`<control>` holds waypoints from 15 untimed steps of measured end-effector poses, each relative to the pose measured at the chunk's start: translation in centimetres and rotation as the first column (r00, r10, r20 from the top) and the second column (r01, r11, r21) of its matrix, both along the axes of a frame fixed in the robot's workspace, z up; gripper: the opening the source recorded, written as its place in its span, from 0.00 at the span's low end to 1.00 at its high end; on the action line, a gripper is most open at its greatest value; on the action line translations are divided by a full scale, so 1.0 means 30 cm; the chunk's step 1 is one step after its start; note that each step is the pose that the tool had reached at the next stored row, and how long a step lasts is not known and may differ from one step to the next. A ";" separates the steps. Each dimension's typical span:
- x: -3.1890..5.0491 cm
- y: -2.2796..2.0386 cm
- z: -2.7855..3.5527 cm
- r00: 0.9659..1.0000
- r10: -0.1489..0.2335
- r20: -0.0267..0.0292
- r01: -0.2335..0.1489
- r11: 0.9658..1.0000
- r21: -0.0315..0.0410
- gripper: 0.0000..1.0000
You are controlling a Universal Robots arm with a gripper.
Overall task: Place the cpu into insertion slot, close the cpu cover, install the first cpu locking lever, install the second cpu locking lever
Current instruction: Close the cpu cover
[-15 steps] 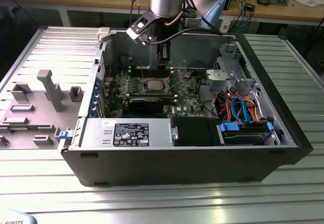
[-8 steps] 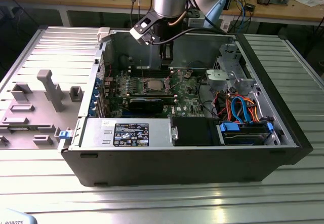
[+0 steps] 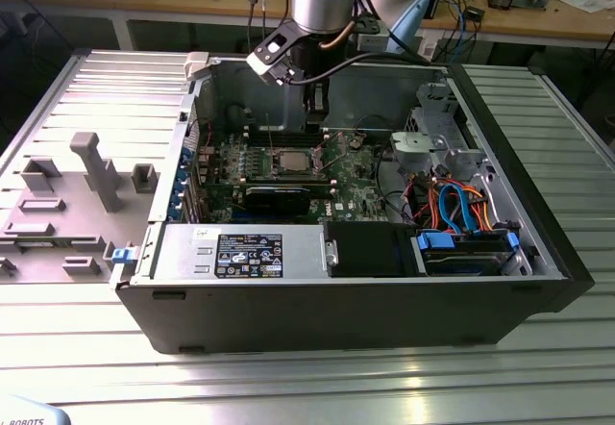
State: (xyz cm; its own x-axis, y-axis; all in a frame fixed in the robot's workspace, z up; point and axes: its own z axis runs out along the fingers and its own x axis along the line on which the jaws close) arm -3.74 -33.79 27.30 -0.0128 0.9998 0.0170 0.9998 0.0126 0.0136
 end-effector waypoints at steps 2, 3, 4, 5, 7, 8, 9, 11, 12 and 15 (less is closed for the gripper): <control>0.004 0.000 0.000 1.000 0.000 0.000 0.000 1.000 0.000 0.11; 0.006 0.000 0.000 1.000 0.000 0.000 0.000 1.000 0.000 0.11; 0.008 0.000 0.000 1.000 0.000 0.000 0.000 1.000 0.000 0.11; 0.011 0.000 0.000 1.000 0.000 0.000 0.000 1.000 0.000 0.11; 0.016 0.000 0.000 1.000 0.000 0.000 0.000 1.000 0.000 0.11; 0.019 0.000 0.000 1.000 0.000 0.000 0.000 1.000 0.000 0.11; 0.022 0.000 0.000 1.000 0.000 0.000 0.000 1.000 0.000 0.11; 0.030 0.000 0.000 1.000 0.000 0.000 0.000 1.000 0.000 0.11; 0.032 0.000 0.000 1.000 0.000 0.000 0.000 1.000 0.000 0.11; 0.033 0.000 0.000 1.000 0.000 0.000 0.000 1.000 0.000 0.11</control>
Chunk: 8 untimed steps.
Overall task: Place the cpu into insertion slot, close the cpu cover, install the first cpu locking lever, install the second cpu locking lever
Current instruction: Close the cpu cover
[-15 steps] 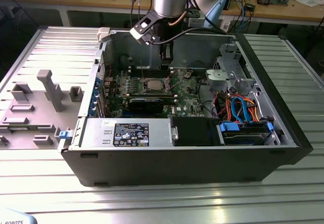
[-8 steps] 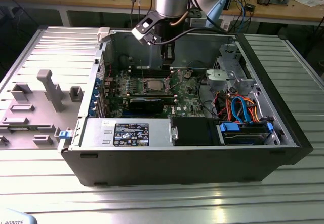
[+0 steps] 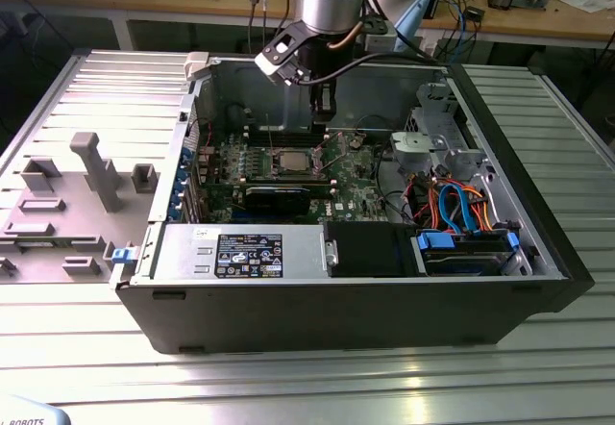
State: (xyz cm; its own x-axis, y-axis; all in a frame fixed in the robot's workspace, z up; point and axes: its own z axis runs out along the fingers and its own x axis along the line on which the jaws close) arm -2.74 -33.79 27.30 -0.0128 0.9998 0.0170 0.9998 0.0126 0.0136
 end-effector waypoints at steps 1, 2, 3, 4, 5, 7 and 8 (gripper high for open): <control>0.001 0.000 0.000 1.000 0.000 0.000 0.000 1.000 0.000 0.11; 0.001 0.000 0.000 1.000 0.000 0.000 0.000 1.000 0.000 0.11; 0.002 0.000 0.000 1.000 0.000 0.000 0.000 1.000 0.000 0.11; 0.003 0.000 0.000 1.000 0.000 0.000 0.000 1.000 0.000 0.11; 0.004 0.000 0.000 1.000 0.000 0.000 0.000 1.000 0.000 0.11; 0.009 0.000 0.000 1.000 0.000 0.000 0.000 1.000 0.000 0.11; 0.011 0.000 0.000 1.000 0.000 0.000 0.000 1.000 0.000 0.11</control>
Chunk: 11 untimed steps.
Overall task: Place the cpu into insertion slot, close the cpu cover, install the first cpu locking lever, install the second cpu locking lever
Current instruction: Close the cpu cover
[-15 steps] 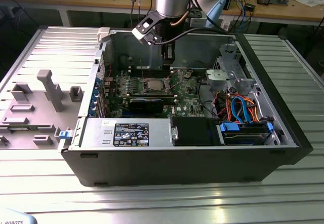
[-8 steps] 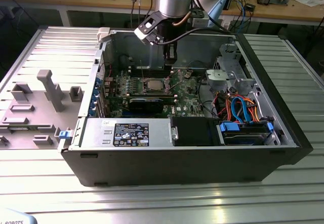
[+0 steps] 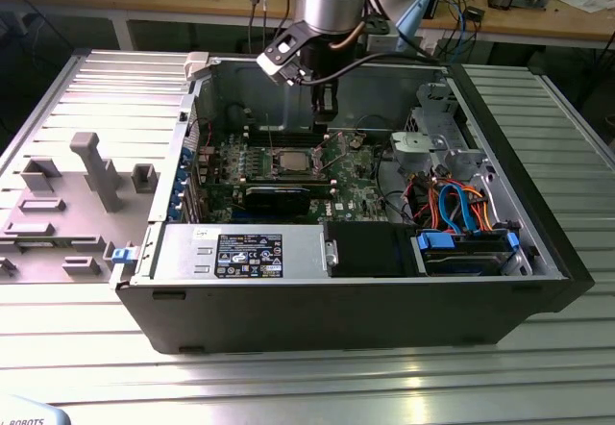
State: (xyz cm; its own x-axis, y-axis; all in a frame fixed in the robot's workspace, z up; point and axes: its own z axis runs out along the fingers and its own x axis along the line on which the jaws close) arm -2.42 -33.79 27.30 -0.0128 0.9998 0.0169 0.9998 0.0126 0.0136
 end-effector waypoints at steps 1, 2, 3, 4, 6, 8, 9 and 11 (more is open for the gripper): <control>0.002 0.000 0.000 1.000 0.000 0.000 0.000 1.000 0.000 0.11; 0.003 0.000 0.000 1.000 0.000 0.000 0.000 1.000 0.000 0.11; 0.004 0.000 0.000 1.000 0.000 0.000 0.000 1.000 0.000 0.11; 0.005 0.000 0.000 1.000 0.000 0.000 0.000 1.000 0.000 0.11; 0.008 0.000 0.000 1.000 0.000 0.000 0.000 1.000 0.000 0.11; 0.012 0.000 0.000 1.000 0.000 0.000 0.000 1.000 0.000 0.11; 0.013 0.000 0.000 1.000 0.000 0.000 0.000 1.000 0.000 0.11; 0.016 0.000 0.000 1.000 0.000 0.000 0.000 1.000 0.000 0.11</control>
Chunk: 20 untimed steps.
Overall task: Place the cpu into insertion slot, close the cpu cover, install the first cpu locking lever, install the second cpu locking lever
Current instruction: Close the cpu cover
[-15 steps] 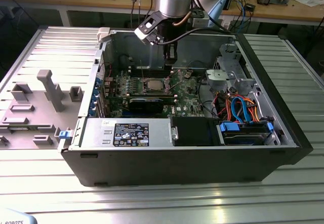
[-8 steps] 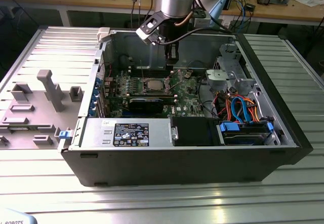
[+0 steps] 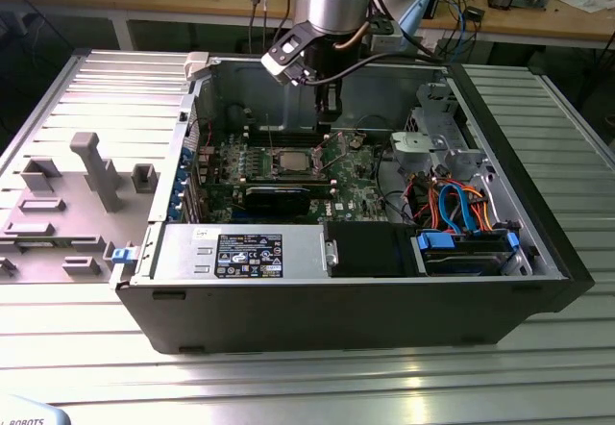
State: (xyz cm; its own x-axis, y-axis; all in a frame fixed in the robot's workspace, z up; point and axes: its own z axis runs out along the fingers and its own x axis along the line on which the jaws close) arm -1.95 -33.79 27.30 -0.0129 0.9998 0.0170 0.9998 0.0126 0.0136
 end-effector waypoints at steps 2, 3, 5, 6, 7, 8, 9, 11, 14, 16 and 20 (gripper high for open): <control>0.002 0.000 0.000 1.000 0.000 0.000 0.000 1.000 0.000 0.11; 0.002 0.000 0.000 1.000 0.000 0.000 0.000 1.000 0.000 0.11; 0.004 0.000 0.000 1.000 0.000 0.000 0.000 1.000 0.000 0.11; 0.005 0.000 0.000 1.000 0.000 0.000 0.000 1.000 0.000 0.11; 0.007 0.000 0.000 1.000 0.000 0.000 0.000 1.000 0.000 0.11; 0.008 0.000 0.000 1.000 0.000 0.000 0.000 1.000 0.000 0.11; 0.008 0.000 0.000 1.000 0.000 0.000 0.000 1.000 0.000 0.11; 0.010 0.000 0.000 1.000 0.000 0.000 0.000 1.000 0.000 0.11; 0.013 0.000 0.000 1.000 0.000 0.000 0.000 1.000 0.000 0.11; 0.016 0.000 0.000 1.000 0.000 0.000 0.000 1.000 0.000 0.11; 0.020 0.000 0.000 1.000 0.000 0.000 0.000 1.000 0.000 0.11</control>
State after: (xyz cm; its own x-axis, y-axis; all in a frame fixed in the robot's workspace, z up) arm -1.34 -33.79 27.30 -0.0129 0.9998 0.0170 0.9998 0.0126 0.0136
